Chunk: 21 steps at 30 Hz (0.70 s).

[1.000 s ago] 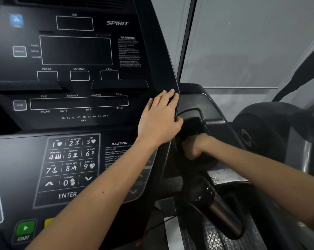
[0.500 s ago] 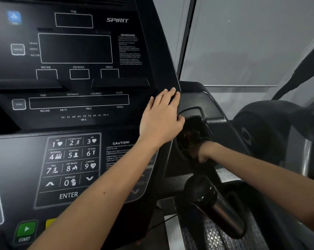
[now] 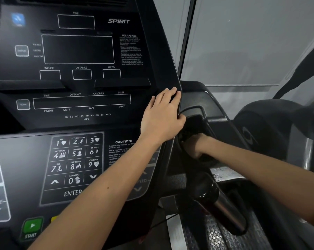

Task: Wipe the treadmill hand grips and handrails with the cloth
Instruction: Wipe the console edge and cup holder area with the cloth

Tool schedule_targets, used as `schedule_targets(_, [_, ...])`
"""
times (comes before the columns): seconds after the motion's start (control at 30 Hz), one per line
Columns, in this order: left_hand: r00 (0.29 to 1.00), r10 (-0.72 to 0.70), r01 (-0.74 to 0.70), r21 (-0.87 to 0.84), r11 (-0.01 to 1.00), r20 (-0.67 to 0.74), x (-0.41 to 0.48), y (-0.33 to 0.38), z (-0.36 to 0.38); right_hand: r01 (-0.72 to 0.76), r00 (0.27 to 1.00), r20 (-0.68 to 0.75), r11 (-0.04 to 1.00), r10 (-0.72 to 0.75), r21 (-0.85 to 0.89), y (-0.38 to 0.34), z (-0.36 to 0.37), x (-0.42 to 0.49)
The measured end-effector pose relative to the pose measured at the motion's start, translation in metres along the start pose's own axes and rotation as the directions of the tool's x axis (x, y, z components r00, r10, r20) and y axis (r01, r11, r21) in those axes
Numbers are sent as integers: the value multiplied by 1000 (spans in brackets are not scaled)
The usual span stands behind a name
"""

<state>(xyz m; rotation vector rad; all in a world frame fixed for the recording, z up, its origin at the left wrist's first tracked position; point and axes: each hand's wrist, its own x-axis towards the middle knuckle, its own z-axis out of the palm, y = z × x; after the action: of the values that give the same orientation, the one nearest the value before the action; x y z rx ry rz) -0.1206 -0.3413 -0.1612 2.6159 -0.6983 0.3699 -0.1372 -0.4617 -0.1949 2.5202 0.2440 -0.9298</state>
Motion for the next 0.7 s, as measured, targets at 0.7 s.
schedule_targets(0.7, [999, -2, 2, 18, 1000, -44, 1, 3, 2, 526, 824, -480, -91, 301, 846, -2, 35, -4])
